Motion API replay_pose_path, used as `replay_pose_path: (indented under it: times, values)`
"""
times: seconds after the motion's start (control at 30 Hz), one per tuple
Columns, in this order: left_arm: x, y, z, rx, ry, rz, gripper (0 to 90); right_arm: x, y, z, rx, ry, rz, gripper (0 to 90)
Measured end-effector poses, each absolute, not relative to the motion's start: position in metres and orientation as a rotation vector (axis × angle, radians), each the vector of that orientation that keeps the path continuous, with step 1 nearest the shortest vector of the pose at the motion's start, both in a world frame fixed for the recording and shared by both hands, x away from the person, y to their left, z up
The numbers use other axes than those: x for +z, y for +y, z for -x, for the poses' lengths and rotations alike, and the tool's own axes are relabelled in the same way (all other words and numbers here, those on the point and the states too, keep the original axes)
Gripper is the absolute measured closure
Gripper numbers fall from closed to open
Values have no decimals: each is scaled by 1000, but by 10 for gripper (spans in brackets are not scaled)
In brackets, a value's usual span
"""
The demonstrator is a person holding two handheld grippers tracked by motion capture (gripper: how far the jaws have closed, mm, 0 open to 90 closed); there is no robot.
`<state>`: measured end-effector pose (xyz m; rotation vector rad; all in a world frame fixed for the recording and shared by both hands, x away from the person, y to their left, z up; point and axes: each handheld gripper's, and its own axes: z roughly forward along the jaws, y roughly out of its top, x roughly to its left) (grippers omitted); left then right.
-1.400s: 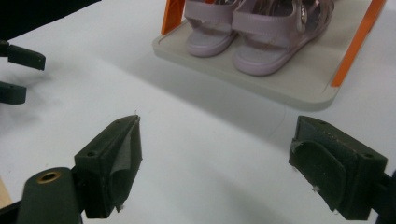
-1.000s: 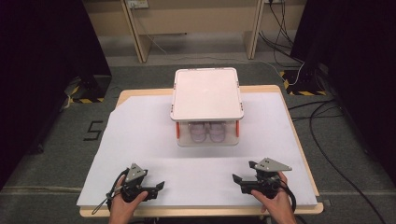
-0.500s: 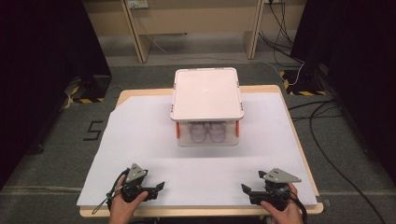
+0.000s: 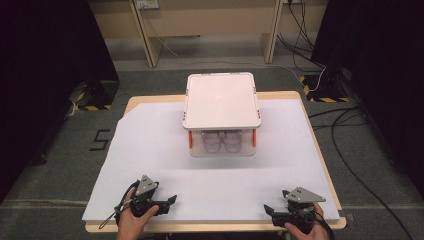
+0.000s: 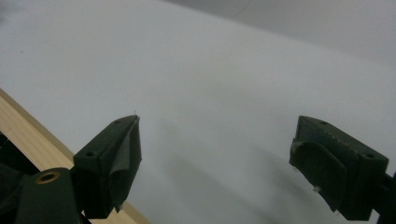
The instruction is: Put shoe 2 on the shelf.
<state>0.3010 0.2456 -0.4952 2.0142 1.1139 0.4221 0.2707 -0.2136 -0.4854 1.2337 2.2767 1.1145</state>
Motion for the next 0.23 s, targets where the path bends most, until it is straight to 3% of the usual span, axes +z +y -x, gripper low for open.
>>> replay_pose_path:
  times: [0.23]
  values:
    - [-495,245,-301,420,1109,-2017,151,-486,-213,-271,1099,2281,-1227,166]
